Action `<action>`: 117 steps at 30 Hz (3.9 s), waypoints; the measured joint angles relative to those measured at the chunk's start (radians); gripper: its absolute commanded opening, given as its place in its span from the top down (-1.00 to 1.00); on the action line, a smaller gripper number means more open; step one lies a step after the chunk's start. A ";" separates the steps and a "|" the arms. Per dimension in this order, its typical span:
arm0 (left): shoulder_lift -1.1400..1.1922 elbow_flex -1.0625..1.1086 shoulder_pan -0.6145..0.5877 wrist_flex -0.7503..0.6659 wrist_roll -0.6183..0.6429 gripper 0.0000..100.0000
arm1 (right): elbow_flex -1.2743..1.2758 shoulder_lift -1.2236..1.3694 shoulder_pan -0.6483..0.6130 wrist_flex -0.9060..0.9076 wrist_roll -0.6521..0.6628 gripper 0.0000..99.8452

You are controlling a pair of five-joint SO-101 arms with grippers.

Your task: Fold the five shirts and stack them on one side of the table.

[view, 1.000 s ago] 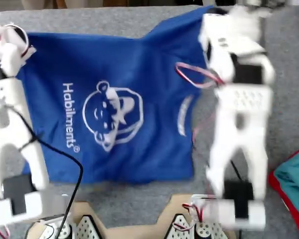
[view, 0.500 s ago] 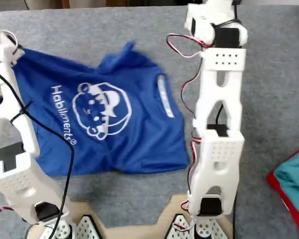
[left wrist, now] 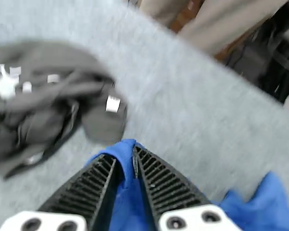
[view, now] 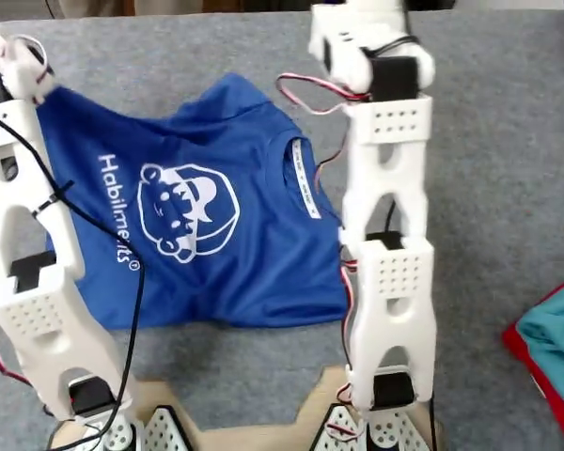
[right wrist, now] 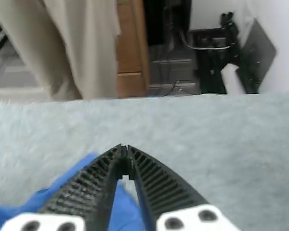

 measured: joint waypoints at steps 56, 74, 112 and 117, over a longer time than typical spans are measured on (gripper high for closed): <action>0.175 -0.140 0.078 0.586 -0.006 0.96 | 0.454 0.124 -0.018 0.451 -0.278 0.99; 0.072 0.054 0.060 0.586 -0.172 0.96 | 1.198 -0.364 -0.077 0.451 -0.138 0.77; 0.068 0.074 0.060 0.586 -0.196 0.96 | -0.081 0.606 -0.011 0.008 -0.120 0.89; 0.068 0.074 0.060 0.586 -0.196 0.96 | -0.080 0.611 -0.005 -0.003 -0.120 0.99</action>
